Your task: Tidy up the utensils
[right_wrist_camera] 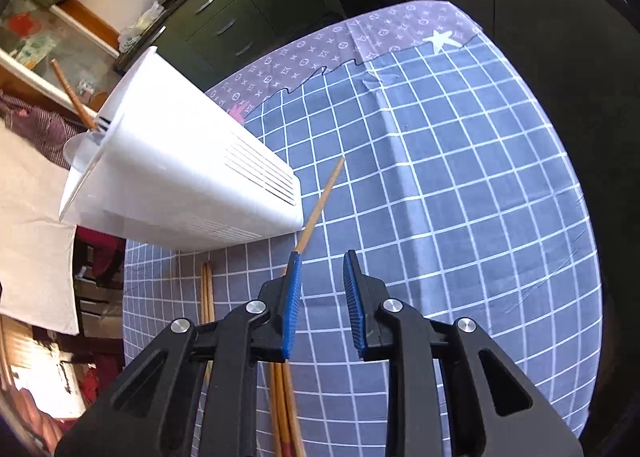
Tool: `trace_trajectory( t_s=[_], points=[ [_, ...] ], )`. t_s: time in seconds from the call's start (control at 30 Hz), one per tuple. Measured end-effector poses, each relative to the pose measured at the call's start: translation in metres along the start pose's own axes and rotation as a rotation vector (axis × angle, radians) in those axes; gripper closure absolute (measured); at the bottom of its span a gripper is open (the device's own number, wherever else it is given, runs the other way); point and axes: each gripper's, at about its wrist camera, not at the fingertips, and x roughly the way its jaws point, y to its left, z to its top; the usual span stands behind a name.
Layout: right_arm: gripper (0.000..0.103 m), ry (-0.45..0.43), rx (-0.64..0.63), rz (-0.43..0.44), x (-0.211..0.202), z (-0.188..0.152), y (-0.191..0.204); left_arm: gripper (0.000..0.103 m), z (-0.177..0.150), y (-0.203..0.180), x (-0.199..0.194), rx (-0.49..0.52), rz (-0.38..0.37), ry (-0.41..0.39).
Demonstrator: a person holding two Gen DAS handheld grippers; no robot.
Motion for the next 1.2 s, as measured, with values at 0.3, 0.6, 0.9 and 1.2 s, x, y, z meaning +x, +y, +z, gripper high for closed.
trace_trajectory(
  t_s=[0.3, 0.6, 0.9, 1.2],
  points=[
    [0.08, -0.014, 0.193, 0.021, 0.029, -0.011, 0.004, 0.073, -0.024, 0.021, -0.005, -0.023, -0.052, 0.023],
    [0.08, -0.019, 0.291, 0.008, 0.045, -0.021, 0.011, 0.073, -0.041, 0.051, -0.015, -0.061, -0.079, 0.019],
    [0.095, -0.048, 0.32, -0.009, 0.052, -0.027, 0.013, 0.071, -0.052, 0.07, -0.02, -0.088, -0.092, 0.021],
    [0.095, -0.115, 0.339, 0.187, -0.001, -0.052, -0.011, 0.069, -0.055, 0.07, -0.026, -0.095, -0.096, 0.02]
  ],
)
